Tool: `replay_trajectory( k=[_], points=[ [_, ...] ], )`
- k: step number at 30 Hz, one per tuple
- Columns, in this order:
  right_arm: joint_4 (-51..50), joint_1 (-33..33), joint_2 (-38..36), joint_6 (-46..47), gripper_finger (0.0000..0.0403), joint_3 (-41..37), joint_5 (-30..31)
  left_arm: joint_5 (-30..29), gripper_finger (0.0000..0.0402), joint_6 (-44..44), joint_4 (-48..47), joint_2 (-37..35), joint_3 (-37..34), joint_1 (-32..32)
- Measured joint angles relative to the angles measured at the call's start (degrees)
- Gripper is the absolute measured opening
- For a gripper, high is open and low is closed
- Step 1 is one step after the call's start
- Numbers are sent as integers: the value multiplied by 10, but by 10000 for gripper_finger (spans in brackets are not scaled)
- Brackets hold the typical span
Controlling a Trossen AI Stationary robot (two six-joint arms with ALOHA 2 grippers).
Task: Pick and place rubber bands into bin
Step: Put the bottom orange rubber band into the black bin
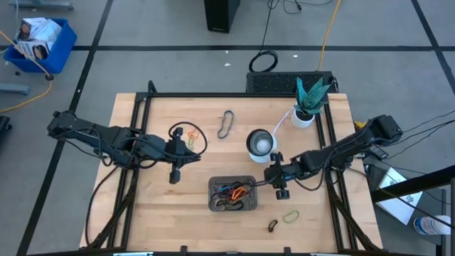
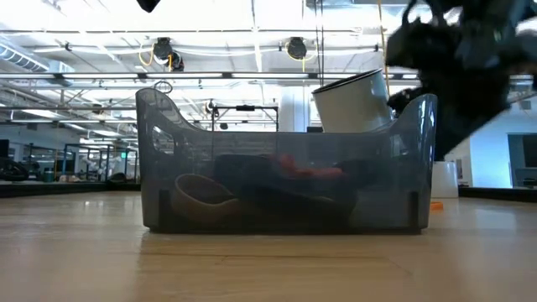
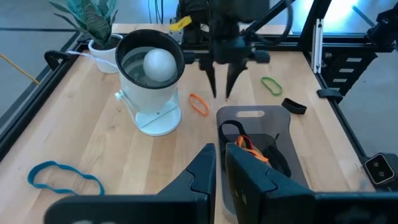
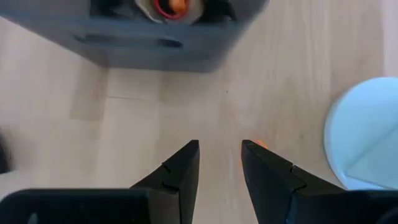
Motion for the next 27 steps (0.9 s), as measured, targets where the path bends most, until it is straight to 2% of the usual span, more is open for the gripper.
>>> replay_trajectory(
  k=[5, 10, 17, 27],
  points=[
    [55, 0, 0, 11, 114, -52, 64, 0, 42, 1, 0, 0, 0, 0],
    [62, 0, -1, 22, 114, -70, 65, 0, 42, 1, 0, 0, 0, 0],
    [122, 0, -1, 27, 114, -90, 67, 0, 42, 0, 0, 0, 0, 0],
    [121, 0, 0, 26, 114, -90, 72, 0, 42, 0, 0, 0, 0, 0]
  ],
)
